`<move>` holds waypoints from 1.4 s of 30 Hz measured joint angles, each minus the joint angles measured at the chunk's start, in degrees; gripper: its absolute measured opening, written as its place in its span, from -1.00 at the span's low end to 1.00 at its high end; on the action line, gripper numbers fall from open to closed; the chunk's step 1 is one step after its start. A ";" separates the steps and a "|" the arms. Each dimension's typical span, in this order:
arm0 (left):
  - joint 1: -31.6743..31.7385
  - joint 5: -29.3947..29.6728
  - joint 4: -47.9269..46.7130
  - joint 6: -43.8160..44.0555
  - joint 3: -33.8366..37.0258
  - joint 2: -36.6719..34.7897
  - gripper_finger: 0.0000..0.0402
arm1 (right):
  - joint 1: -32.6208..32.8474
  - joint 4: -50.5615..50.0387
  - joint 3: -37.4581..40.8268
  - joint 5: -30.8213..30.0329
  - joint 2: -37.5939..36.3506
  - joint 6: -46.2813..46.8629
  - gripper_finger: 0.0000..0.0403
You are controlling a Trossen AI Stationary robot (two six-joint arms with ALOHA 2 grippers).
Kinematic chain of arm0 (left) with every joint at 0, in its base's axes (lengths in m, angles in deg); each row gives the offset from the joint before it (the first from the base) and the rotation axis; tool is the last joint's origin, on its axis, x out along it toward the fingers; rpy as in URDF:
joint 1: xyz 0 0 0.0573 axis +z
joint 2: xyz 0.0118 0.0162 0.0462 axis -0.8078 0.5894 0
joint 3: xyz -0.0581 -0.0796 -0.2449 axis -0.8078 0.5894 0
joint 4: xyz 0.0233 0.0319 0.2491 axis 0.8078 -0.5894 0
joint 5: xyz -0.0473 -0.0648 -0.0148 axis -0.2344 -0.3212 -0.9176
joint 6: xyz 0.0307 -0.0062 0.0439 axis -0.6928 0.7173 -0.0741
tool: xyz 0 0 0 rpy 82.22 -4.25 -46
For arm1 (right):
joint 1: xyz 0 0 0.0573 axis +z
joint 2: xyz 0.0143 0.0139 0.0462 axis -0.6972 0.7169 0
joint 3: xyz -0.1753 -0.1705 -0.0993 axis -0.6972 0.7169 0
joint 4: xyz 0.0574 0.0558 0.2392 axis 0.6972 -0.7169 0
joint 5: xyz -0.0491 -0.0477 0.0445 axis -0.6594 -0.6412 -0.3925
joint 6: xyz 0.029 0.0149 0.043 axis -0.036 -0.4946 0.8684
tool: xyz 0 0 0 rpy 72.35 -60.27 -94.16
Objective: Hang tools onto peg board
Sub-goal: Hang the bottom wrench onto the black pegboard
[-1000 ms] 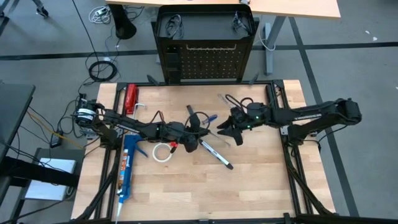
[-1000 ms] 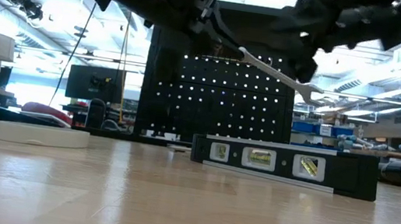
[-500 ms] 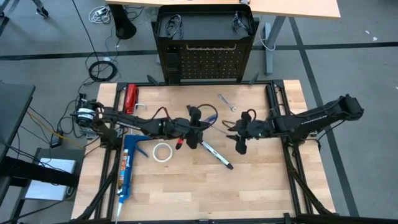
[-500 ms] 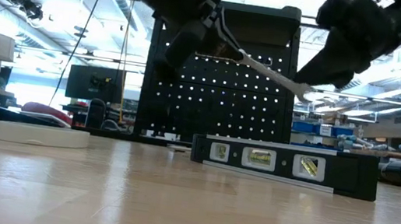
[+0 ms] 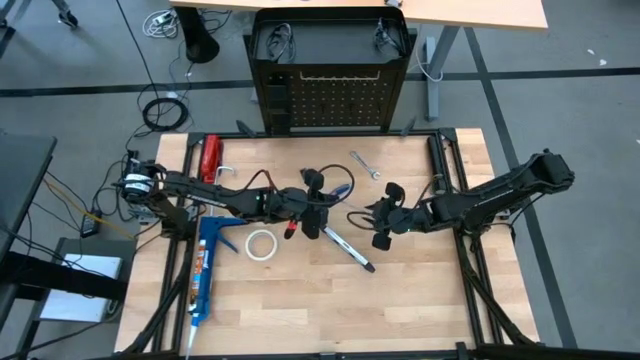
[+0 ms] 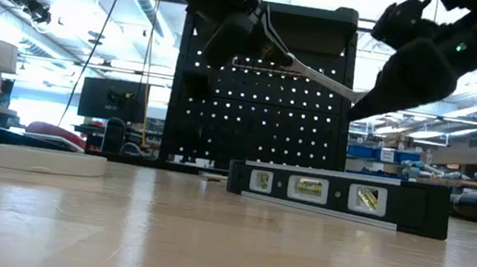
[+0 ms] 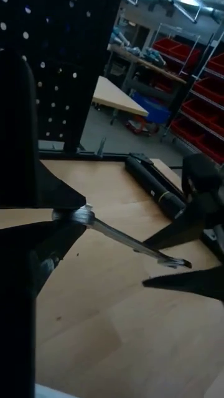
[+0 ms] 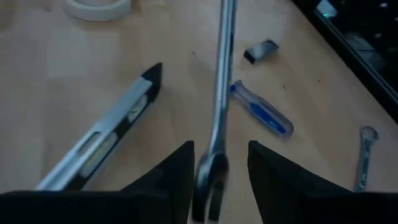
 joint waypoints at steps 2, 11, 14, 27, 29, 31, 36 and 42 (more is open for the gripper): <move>0.00 -0.22 -1.00 0.10 0.00 0.00 -0.93 | 0.00 0.53 0.00 -0.93 0.81 0.00 -0.30; 0.04 -0.65 -2.92 0.39 0.00 0.00 -0.93 | 0.00 1.43 0.00 -0.25 0.67 -0.56 -0.66; 0.04 -0.89 -2.48 1.19 0.00 -0.04 -0.93 | -0.15 1.23 0.00 -0.15 0.71 -0.90 -0.83; -0.46 -1.33 2.50 2.35 0.04 -0.04 -0.53 | -1.27 1.31 0.00 1.21 0.71 0.87 -0.89; -0.72 -0.65 2.69 2.54 0.04 -0.04 -0.37 | -1.27 1.33 0.00 1.19 0.71 0.95 -0.89; -0.98 0.33 2.86 2.77 0.04 -0.04 -0.22 | -1.32 1.28 0.00 1.17 0.71 1.52 -0.89; -2.46 7.64 5.39 4.38 0.04 -0.04 0.00 | -2.45 0.54 0.00 0.48 0.71 5.85 -0.89; -5.39 8.60 6.80 6.93 0.04 -0.04 -0.02 | -6.37 -0.69 0.00 -0.06 0.35 11.92 -0.89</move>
